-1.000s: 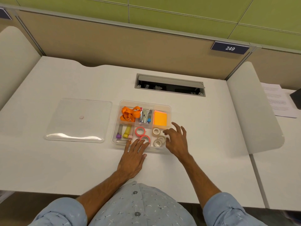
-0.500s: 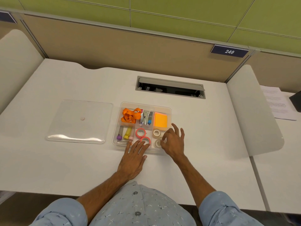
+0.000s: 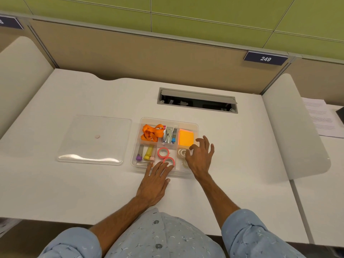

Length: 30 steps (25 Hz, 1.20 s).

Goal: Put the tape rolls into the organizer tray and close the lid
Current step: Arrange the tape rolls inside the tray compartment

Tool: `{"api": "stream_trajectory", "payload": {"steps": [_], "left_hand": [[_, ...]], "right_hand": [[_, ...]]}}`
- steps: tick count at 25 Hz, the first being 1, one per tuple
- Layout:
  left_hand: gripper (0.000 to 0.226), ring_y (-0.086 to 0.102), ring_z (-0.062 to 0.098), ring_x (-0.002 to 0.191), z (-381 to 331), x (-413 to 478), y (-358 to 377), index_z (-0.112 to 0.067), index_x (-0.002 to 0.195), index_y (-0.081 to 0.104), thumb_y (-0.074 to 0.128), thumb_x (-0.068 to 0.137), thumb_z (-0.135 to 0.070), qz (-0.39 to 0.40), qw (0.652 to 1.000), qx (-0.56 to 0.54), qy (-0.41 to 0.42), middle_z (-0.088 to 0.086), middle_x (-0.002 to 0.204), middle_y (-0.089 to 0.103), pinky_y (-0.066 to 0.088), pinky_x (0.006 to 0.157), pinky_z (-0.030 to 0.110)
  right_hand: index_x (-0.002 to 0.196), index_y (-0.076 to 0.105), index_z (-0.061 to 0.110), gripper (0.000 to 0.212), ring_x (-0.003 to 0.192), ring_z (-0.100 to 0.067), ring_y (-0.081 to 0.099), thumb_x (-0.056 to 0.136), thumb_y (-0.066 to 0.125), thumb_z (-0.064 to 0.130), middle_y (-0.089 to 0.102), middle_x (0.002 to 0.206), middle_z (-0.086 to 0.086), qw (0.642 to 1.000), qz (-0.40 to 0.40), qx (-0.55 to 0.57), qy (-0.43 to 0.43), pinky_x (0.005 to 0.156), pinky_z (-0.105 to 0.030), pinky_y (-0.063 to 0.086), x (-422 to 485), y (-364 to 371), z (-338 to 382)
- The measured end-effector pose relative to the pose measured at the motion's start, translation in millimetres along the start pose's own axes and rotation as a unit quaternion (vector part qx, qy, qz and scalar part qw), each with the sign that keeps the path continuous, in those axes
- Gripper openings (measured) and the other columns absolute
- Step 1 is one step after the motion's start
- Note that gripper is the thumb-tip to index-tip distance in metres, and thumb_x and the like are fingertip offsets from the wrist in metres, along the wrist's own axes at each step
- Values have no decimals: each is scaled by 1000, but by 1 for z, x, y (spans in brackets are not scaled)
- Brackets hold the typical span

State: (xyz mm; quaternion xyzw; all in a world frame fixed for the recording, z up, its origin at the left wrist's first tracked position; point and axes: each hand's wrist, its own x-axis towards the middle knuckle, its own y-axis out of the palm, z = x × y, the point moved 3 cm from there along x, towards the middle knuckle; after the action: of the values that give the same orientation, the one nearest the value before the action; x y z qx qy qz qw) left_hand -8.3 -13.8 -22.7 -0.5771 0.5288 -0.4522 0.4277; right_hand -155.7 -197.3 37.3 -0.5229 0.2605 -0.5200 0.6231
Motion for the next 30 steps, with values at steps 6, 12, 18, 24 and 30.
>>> {"api": "stream_trajectory", "payload": {"steps": [6,12,18,24,30], "left_hand": [[56,52,30,150,-2,0,0,-22,159,54,39,111,-47,-2,1000,-1,0,7,159,58,14,131,56],[61,56,32,146,-3,0,-1,-20,156,57,25,113,-50,9,1000,-1,-8,9,157,61,23,131,60],[57,54,32,148,-3,0,-1,-22,156,56,37,110,-48,26,1000,-2,-7,8,158,59,22,131,61],[66,57,34,146,-4,0,-2,-20,155,58,17,114,-52,37,999,-16,-19,10,156,61,36,123,67],[58,55,34,147,-4,1,-3,-21,155,57,34,110,-48,33,999,-8,-11,9,157,60,27,126,64]], "right_hand": [[85,80,23,5,159,-35,25,80,77,23,46,162,-16,996,1,-57,-67,127,-64,12,-24,-5,-19],[80,80,29,12,163,-32,13,85,70,26,30,171,-14,995,24,-56,-80,127,-64,10,-39,2,-17],[70,76,25,19,162,-35,12,86,71,33,32,170,-14,998,5,-64,-29,127,-64,8,-48,7,-11],[68,75,27,25,162,-34,14,91,69,33,32,170,-14,998,15,-48,-43,127,-65,11,-55,9,-6],[89,74,24,11,158,-31,26,86,63,24,48,160,-11,999,-9,22,-25,127,-61,16,-46,-4,-13]]}}
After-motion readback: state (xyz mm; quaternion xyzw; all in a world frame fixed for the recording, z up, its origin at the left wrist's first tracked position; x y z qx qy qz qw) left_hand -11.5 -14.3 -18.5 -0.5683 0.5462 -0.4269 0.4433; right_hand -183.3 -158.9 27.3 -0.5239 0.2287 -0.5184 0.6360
